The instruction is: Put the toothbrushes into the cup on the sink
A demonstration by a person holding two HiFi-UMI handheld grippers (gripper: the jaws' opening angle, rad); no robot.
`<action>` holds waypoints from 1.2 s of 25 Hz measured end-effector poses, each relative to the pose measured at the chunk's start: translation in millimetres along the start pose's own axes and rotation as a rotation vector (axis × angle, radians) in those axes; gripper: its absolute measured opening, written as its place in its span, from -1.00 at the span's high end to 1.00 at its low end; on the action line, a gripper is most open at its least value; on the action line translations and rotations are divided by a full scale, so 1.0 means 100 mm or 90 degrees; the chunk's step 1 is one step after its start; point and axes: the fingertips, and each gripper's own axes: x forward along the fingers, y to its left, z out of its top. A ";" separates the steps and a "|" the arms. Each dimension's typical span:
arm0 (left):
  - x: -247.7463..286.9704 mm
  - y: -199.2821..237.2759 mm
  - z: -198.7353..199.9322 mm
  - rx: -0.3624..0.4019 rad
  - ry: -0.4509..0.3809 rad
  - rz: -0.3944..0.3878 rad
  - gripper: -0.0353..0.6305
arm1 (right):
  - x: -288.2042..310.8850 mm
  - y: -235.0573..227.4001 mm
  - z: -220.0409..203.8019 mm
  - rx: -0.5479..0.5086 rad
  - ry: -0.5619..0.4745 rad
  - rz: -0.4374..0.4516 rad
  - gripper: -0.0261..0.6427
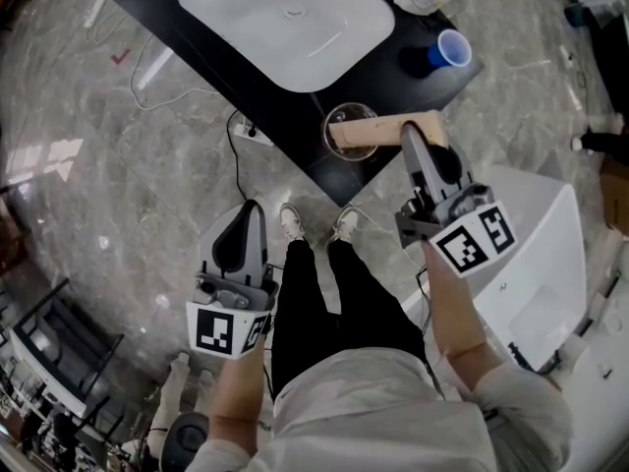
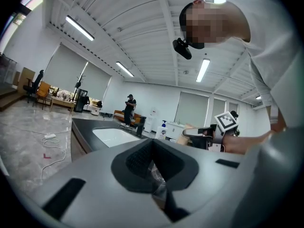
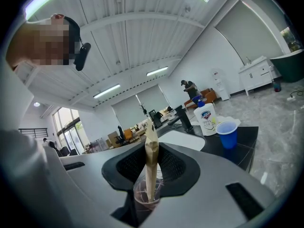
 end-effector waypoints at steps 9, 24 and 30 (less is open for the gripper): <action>0.00 -0.05 -0.18 -0.017 0.010 -0.020 0.89 | 0.00 -0.06 -0.10 0.006 0.005 -0.005 0.63; -0.08 -0.08 -0.42 -0.037 0.032 -0.025 0.89 | 0.02 -0.14 -0.19 -0.009 0.000 -0.015 0.63; -0.13 -0.08 -0.50 -0.057 0.035 -0.021 0.89 | 0.06 -0.23 -0.20 -0.036 0.011 -0.035 0.59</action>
